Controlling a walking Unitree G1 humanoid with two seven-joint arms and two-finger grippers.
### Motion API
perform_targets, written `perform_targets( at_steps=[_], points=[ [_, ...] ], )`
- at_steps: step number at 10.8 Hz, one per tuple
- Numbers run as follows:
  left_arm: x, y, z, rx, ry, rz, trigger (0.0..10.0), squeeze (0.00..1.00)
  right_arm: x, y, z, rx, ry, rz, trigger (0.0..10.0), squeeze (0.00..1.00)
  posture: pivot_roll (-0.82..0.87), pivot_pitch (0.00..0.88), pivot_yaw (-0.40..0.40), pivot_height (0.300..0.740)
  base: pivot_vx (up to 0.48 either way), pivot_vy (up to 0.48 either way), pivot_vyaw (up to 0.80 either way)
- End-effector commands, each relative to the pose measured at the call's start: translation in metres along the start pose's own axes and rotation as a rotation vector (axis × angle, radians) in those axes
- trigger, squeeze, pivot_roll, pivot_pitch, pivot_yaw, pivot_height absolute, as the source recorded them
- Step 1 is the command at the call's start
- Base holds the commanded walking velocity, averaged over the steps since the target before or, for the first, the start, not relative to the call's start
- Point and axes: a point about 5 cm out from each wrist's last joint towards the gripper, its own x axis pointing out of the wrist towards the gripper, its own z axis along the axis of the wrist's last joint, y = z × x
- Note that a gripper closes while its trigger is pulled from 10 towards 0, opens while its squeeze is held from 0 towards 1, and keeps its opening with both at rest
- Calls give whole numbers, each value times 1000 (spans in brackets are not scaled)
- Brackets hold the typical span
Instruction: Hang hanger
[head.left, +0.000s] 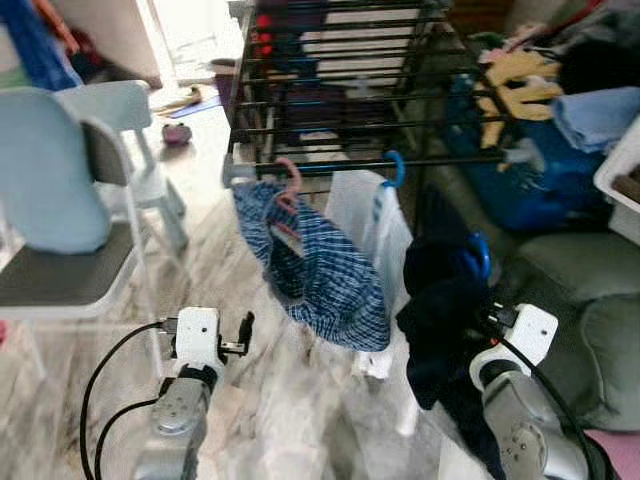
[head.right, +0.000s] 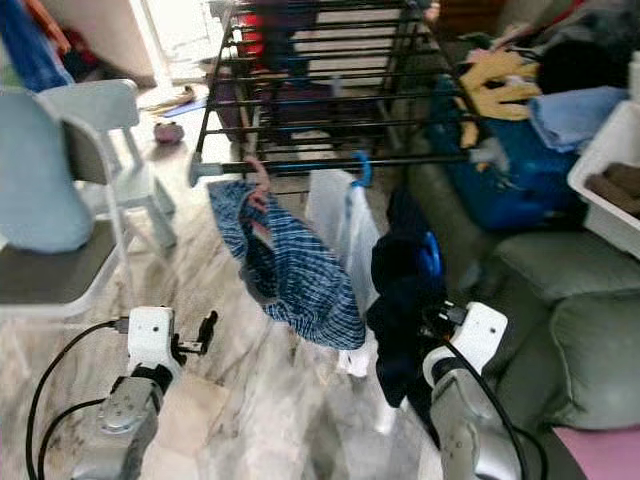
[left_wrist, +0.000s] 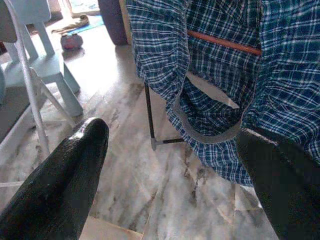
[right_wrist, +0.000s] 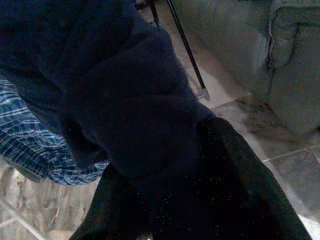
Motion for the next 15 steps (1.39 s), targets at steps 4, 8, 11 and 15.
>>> perform_targets(
  at_steps=[4, 8, 11, 15],
  points=[
    [0, -5, 6, -33, -33, -67, 10000, 0, 3, -5, 5, 24, 3, -38, 10000, 0, -130, 0, 41, 740, 237, 0, 0],
    [-1, -5, 6, -41, -32, -81, 10000, 0, 13, -5, 9, -1, 28, -19, 10000, 0, -131, 0, 46, 740, 480, 0, 0],
    [-2, -7, 5, -46, -27, -90, 10000, 0, 19, -6, 30, -32, -76, -31, 10000, 0, -130, 0, 46, 740, 480, 0, 0],
    [-2, -6, -1, -54, 20, -62, 10000, 0, 22, -7, 28, -55, -54, -15, 10000, 0, -131, 0, 47, 740, 120, 0, 0]
  ],
)
